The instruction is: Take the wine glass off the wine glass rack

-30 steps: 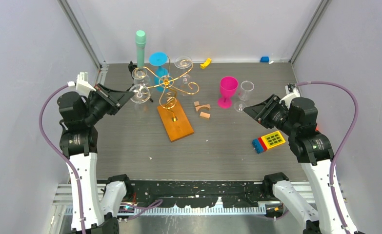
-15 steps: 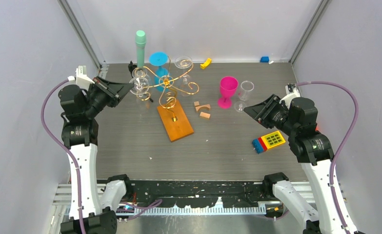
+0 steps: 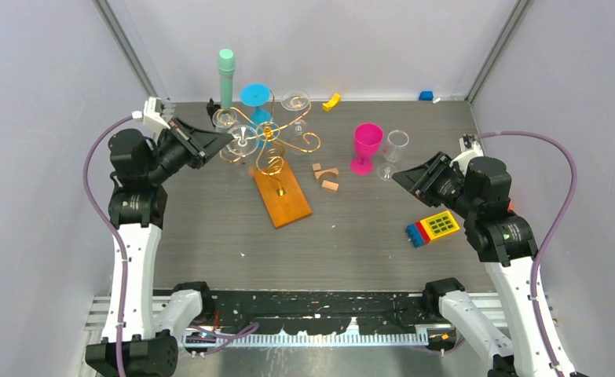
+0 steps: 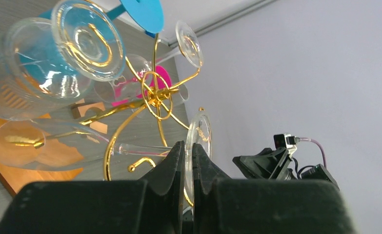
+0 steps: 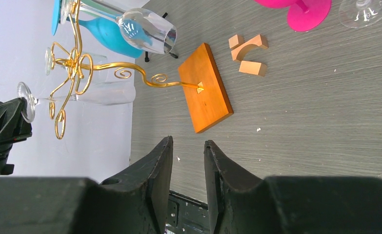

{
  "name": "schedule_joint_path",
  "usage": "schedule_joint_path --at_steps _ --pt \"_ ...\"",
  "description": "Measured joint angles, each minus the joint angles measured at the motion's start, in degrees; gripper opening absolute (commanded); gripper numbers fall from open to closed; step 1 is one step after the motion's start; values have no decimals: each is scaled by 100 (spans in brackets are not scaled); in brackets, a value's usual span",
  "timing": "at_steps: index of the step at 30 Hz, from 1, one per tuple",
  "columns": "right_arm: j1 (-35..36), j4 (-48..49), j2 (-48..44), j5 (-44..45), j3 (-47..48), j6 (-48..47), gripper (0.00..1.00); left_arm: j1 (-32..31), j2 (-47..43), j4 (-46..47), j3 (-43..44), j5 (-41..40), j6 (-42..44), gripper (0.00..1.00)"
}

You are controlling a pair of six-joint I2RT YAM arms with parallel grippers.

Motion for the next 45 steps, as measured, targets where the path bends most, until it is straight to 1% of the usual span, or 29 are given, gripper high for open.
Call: schedule_joint_path --at_steps 5,8,12,17,22,26,29,30,32,35,37,38,41,45 --pt "0 -2 0 2 0 0 36 -138 -63 24 -103 7 -7 0" --pt "0 0 0 0 0 0 40 -140 -177 22 -181 -4 -26 0" --pt "0 13 -2 -68 0 0 46 -140 -555 -85 -319 -28 -48 0" --pt "0 223 -55 -352 -52 -2 53 -142 -1097 -334 -337 -190 -72 0" --pt "0 929 -269 -1043 -501 116 61 -142 -1788 -957 -374 -544 -111 0" --pt "61 2109 -466 -1663 -1143 498 70 -146 -2361 -1309 -435 -612 -247 0" --pt "271 3049 -560 -1930 -1585 778 74 -151 -2538 -1447 -549 -601 -415 0" --pt "452 3429 -566 -1980 -1727 835 75 -157 -2564 -1475 -612 -586 -481 0" --pt "831 3864 -544 -2011 -1851 839 75 -190 -2588 -1495 -767 -562 -610 0" --pt "1604 4247 -407 -1934 -1878 568 76 -260 -2588 -1521 -1003 -522 -782 0" --pt "2299 4470 -146 -1722 -1851 146 75 -334 -2588 -1519 -1143 -481 -909 0" --pt "2597 4496 -96 -1705 -1847 87 75 -374 -2588 -1519 -1189 -455 -964 0" --pt "3515 4627 409 -1309 -1773 -605 75 -470 -2590 -1504 -1283 -372 -1132 0" --pt "4391 4835 1154 -772 -1716 -1491 75 -688 -2590 -1419 -1325 -299 -1357 0"
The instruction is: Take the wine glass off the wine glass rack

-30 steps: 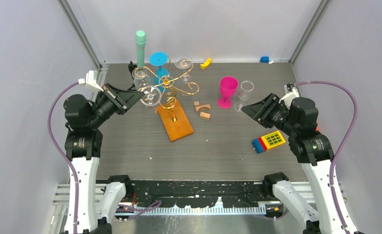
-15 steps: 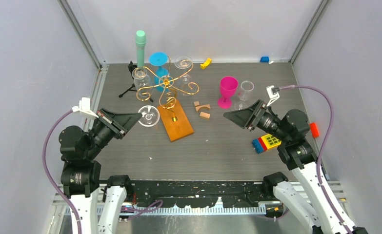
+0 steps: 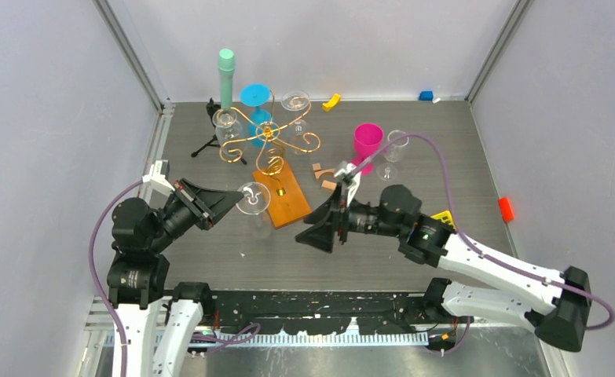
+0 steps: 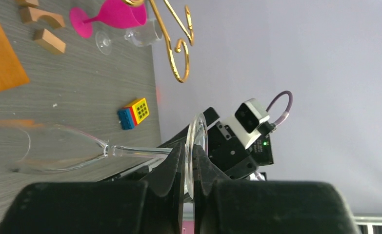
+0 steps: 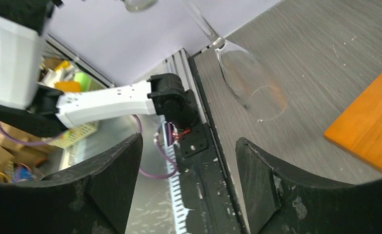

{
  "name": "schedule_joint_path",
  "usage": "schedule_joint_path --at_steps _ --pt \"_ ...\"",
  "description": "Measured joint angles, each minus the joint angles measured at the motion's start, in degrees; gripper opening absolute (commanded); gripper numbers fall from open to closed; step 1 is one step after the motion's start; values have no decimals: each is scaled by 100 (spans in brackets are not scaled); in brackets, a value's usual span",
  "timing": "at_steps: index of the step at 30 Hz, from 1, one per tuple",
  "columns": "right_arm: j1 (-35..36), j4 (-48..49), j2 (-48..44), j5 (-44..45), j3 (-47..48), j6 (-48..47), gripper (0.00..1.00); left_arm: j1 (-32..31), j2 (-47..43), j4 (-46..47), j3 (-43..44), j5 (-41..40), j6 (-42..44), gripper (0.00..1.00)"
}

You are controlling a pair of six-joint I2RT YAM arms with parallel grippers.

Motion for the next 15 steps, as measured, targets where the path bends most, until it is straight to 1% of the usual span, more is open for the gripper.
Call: schedule_joint_path --at_steps 2,6,10,15 --pt "356 162 258 275 0 -446 75 -85 0 87 0 57 -81 0" --pt "804 638 614 728 22 -1233 74 -227 0 216 -11 114 -249 0" --pt "1034 1134 1115 1056 197 -1930 73 -372 -20 348 -103 151 -382 0" --pt "1134 1801 1528 1285 214 -2553 72 -472 -28 398 -203 177 -479 0"
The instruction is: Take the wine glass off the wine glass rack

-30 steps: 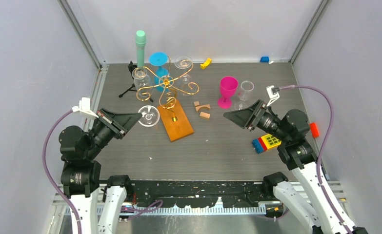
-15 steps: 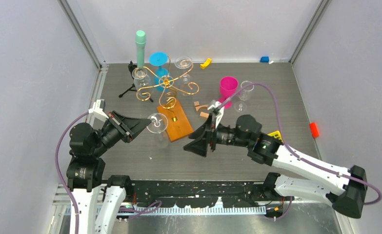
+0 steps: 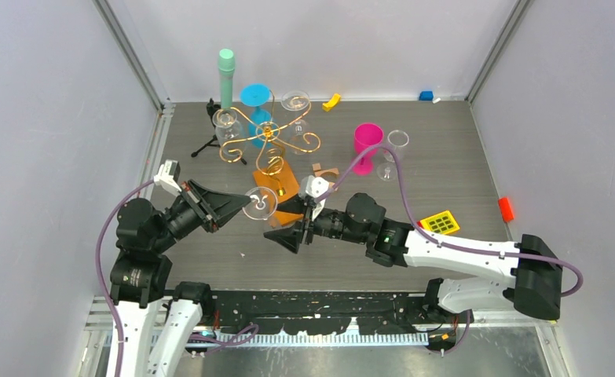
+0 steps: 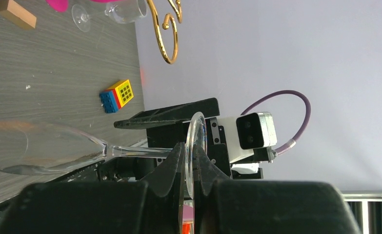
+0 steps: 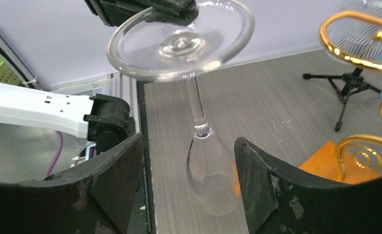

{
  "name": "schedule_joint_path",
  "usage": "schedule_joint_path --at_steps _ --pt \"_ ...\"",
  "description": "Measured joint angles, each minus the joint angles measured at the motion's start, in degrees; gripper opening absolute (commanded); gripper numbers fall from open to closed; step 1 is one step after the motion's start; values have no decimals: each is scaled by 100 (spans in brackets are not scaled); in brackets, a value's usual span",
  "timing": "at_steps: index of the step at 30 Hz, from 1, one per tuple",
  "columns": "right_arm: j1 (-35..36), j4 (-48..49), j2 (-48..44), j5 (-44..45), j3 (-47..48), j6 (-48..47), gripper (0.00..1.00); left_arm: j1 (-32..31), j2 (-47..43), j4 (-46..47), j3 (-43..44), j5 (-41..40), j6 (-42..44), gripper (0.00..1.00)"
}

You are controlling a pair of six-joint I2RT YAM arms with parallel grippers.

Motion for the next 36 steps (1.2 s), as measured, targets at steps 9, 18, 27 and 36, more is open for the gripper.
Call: schedule_joint_path --at_steps 9,18,27,36 --pt "39 446 389 216 297 -529 48 -35 0 68 -22 9 -122 0" --pt "63 551 669 271 566 -417 4 -44 -15 111 -50 -28 -229 0" --pt "101 638 656 538 566 -105 0 -66 -168 192 -136 -251 -278 63" --pt "94 549 -407 1762 431 986 0 -68 -358 52 -251 -514 334 73"
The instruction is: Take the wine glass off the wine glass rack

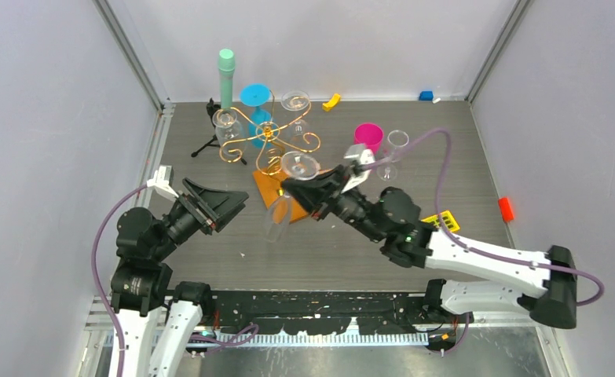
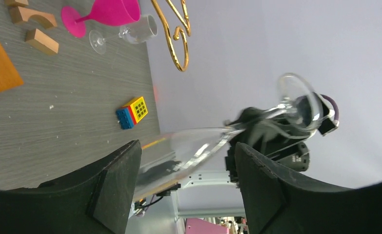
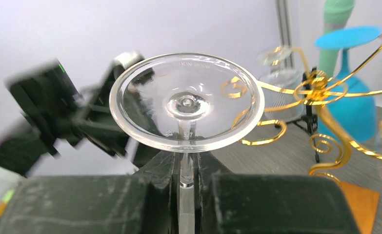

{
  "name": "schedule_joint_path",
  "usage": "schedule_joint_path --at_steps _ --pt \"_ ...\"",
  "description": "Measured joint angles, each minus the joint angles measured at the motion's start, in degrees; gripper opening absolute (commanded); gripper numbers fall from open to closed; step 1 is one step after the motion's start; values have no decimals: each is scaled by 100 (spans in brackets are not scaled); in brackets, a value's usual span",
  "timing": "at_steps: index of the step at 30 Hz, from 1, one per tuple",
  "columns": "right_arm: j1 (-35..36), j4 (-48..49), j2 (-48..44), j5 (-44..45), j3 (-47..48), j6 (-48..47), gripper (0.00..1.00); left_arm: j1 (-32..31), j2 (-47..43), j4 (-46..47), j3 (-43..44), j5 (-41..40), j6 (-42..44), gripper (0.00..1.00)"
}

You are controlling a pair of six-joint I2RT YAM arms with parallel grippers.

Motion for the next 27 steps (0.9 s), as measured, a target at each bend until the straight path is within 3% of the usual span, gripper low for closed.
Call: schedule_joint_path --at_steps 7,13,21,27 --pt "0 120 -1193 1423 -76 1255 0 -4 149 201 -17 42 81 73" --pt "-11 533 -1213 2817 -448 2653 0 -22 219 625 -114 254 -326 73" --pt "-13 546 -651 3073 -533 3936 0 -186 243 1379 -114 573 -960 60" --pt "-35 785 -570 3178 -533 4301 0 -190 245 1720 -118 584 -1305 57"
